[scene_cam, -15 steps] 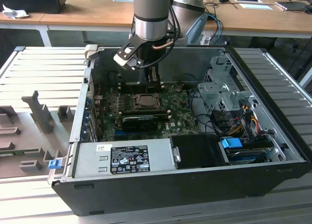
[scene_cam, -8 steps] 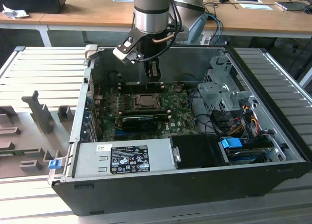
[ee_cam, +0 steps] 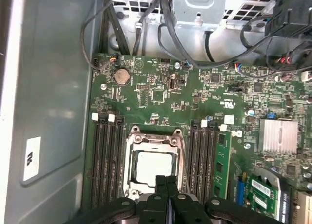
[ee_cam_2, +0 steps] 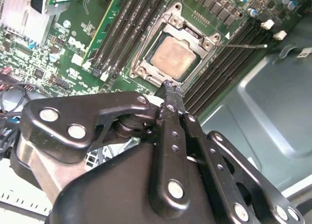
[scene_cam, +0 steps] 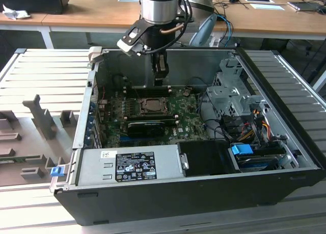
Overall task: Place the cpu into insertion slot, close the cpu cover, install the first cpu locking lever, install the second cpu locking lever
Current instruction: 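Install the first cpu locking lever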
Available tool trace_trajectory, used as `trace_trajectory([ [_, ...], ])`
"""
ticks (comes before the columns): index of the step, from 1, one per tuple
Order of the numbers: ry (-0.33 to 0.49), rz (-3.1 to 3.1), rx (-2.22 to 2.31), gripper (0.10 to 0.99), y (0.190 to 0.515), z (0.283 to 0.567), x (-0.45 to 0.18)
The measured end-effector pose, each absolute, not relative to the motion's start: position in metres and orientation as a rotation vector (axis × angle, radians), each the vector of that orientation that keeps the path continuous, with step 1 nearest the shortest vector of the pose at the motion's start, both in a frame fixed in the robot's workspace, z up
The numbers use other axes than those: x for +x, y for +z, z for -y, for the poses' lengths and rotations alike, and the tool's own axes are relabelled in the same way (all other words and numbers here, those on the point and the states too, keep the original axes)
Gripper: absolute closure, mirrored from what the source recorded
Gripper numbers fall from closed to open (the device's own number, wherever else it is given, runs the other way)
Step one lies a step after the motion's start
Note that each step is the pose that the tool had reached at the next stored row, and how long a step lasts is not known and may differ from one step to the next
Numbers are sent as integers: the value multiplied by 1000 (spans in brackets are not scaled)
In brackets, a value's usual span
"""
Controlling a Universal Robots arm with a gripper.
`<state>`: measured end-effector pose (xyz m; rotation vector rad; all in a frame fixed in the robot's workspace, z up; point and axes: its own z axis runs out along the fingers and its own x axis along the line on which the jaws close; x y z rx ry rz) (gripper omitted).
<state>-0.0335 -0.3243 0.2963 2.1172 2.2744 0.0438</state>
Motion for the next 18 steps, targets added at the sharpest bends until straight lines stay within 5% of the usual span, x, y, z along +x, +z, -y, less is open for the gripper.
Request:
trace_trajectory([
  [18,42,-2529,1804,980,299,324,-34],
])
